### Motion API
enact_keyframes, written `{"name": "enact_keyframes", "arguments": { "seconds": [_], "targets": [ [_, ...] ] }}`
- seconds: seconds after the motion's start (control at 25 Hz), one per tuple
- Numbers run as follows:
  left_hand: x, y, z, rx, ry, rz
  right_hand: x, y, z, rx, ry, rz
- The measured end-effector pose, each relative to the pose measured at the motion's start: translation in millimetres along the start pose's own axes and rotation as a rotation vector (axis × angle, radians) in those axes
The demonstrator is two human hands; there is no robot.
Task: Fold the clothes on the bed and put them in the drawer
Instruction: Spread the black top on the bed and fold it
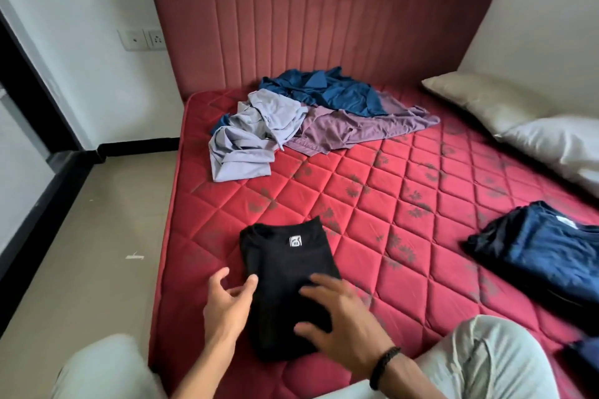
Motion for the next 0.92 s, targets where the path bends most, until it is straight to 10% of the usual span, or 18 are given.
{"name": "enact_keyframes", "arguments": {
  "seconds": [0.16, 0.92],
  "targets": [
    [-5, -18, 9, 0.035, -0.066, -0.142, 4, -75, 33, 0.34, -0.524, -0.339],
    [40, -33, 9, -0.014, -0.126, -0.124, 102, -111, 20, 0.522, -0.421, -0.644]
  ]
}}
Point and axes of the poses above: each hand's wrist, its own x-axis towards the middle knuckle, its own z-axis out of the back of the hand, y = z × x, the point moved 10 cm from there along x, towards the middle knuckle, and after that the axes turned 10 degrees about x, right-handed, at the moved point
